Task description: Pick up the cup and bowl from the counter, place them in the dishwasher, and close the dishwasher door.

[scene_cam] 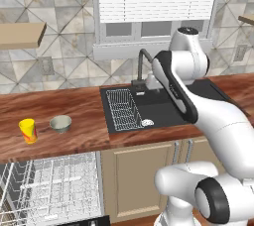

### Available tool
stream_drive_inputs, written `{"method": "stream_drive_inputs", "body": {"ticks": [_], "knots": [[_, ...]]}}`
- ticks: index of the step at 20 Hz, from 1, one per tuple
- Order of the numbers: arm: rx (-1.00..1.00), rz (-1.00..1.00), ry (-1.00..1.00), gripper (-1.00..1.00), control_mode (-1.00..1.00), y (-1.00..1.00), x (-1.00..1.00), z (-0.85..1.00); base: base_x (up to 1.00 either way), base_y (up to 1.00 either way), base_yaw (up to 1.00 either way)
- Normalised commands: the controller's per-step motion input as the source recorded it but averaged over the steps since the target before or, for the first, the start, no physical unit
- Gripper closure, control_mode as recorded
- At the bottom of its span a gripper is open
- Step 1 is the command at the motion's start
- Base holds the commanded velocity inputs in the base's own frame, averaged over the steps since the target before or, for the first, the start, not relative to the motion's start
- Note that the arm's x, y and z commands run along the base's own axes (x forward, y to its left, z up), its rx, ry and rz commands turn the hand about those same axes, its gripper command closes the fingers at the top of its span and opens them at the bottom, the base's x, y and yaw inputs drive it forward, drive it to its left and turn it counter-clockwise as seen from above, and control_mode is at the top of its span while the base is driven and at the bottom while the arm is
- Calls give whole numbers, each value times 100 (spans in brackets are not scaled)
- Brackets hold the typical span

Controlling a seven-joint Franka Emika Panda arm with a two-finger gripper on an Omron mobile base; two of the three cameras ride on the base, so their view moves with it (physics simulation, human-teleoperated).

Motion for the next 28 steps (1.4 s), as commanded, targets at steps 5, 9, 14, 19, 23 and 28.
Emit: {"method": "stream_drive_inputs", "body": {"ticks": [5,9,14,19,23,28], "knots": [[2,0,-3,-100,-100,22,-1,-19,0,0,0],[6,0,-3,-100,-100,23,-1,-23,0,0,0],[5,0,-2,-100,-100,23,0,-19,0,0,0],[5,0,-1,-100,-100,29,0,-12,0,0,0],[3,0,0,-100,-100,42,0,-11,0,0,0],[4,0,0,-100,-100,46,0,-13,0,0,0]]}}
